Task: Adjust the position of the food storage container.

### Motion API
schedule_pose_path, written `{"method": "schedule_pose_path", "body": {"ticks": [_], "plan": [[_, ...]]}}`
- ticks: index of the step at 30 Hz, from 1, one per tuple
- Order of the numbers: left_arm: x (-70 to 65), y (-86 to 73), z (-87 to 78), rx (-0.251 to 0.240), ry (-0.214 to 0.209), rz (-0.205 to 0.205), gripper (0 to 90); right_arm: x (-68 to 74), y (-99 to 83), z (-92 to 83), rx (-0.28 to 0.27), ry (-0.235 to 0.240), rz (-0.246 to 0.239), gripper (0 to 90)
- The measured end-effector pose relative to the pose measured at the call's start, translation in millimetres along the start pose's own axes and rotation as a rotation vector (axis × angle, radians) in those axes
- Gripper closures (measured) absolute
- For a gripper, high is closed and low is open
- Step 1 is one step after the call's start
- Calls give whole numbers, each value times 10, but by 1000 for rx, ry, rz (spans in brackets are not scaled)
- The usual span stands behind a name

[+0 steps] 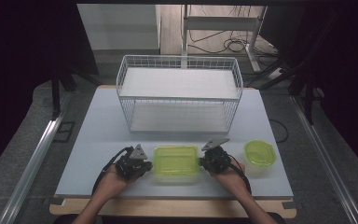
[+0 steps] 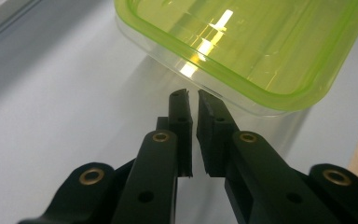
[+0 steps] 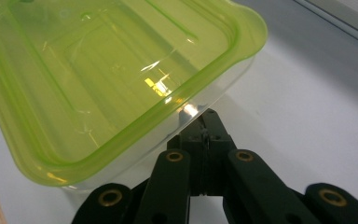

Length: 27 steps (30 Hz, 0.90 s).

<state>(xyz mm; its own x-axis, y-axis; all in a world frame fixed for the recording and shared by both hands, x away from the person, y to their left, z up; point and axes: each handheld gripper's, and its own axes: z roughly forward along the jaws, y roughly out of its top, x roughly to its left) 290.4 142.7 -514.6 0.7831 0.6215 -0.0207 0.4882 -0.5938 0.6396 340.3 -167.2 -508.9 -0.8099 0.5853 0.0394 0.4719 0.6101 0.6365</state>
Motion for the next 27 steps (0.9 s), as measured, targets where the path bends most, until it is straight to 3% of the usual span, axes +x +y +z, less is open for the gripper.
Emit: {"method": "schedule_pose_path", "body": {"ticks": [8,14,17,20,27], "plan": [[13,-56,-35,-29,9,-22,831,29,-7,22,10,-18,-18,862],[22,-93,-185,-47,17,-49,800,-45,-67,-153,-29,-35,15,838],[-17,-134,-286,-62,32,-57,740,-52,-97,-273,-50,-44,30,802],[-76,-188,-376,-77,61,-56,609,-40,-125,-376,-73,-38,26,722],[-180,-354,-520,-138,64,-95,381,78,-191,-495,-101,-28,8,536]]}}
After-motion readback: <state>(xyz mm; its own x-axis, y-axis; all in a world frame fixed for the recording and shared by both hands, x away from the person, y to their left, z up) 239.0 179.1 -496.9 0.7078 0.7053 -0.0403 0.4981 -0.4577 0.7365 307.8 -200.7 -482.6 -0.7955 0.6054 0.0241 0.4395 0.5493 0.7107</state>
